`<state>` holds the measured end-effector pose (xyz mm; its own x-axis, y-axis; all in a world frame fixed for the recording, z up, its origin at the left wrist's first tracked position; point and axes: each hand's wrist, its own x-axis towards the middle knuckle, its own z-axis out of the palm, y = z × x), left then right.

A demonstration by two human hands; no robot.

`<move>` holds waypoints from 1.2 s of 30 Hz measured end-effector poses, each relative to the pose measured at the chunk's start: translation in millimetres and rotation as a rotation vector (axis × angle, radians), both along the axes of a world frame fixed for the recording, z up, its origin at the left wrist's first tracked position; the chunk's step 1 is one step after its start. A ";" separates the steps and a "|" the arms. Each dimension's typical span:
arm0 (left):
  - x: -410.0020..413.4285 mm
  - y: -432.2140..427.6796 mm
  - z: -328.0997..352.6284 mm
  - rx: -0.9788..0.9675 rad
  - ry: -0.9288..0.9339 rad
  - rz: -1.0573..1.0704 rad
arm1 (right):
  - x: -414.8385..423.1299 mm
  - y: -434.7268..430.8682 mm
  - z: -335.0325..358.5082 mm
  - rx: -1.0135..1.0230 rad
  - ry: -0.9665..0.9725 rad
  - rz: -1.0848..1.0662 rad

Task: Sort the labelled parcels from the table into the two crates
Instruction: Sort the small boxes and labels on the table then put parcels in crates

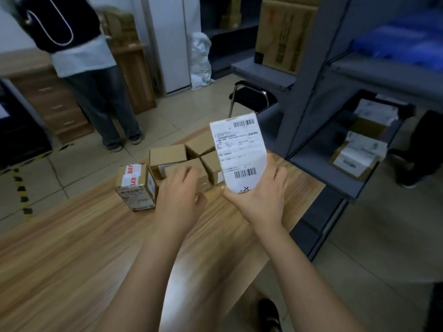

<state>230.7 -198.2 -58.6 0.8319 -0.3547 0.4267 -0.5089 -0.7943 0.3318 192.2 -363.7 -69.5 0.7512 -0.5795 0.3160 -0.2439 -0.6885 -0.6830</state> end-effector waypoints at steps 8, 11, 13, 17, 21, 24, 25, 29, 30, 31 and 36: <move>-25.0 -43.7 80.7 -0.054 -0.265 -0.083 | -40.8 -26.0 74.9 -0.009 -0.275 -0.099; -38.6 -62.7 95.3 -0.057 -0.299 -0.096 | -57.8 -44.2 90.9 -0.072 -0.331 -0.086; -44.1 -72.1 99.6 -0.066 -0.308 -0.095 | -65.9 -55.2 98.9 -0.089 -0.335 -0.079; -56.3 -107.3 106.6 -0.073 -0.324 -0.142 | -86.8 -91.0 112.9 -0.128 -0.374 -0.093; -71.9 -147.6 110.3 -0.106 -0.329 -0.178 | -109.0 -128.2 118.3 -0.117 -0.385 -0.104; -85.8 -179.0 112.7 -0.103 -0.325 -0.188 | -125.0 -159.3 118.9 -0.120 -0.390 -0.120; -90.1 -189.1 113.0 -0.102 -0.324 -0.192 | -130.1 -169.9 119.0 -0.122 -0.388 -0.125; -103.8 -229.7 110.7 -0.106 -0.326 -0.216 | -148.9 -210.9 116.8 -0.140 -0.389 -0.140; -106.5 -239.2 109.6 -0.111 -0.330 -0.226 | -153.0 -219.7 115.6 -0.143 -0.387 -0.141; -109.4 -248.4 108.4 -0.118 -0.335 -0.236 | -157.0 -228.1 114.2 -0.143 -0.384 -0.141; -127.9 -287.0 102.7 -0.138 -0.330 -0.253 | -176.5 -267.1 106.1 -0.161 -0.346 -0.153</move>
<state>102.8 -485.2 44.0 0.5376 -0.4512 0.7123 -0.7782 -0.5907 0.2132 15.7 -630.8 36.6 0.4938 -0.5985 0.6308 -0.1265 -0.7671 -0.6289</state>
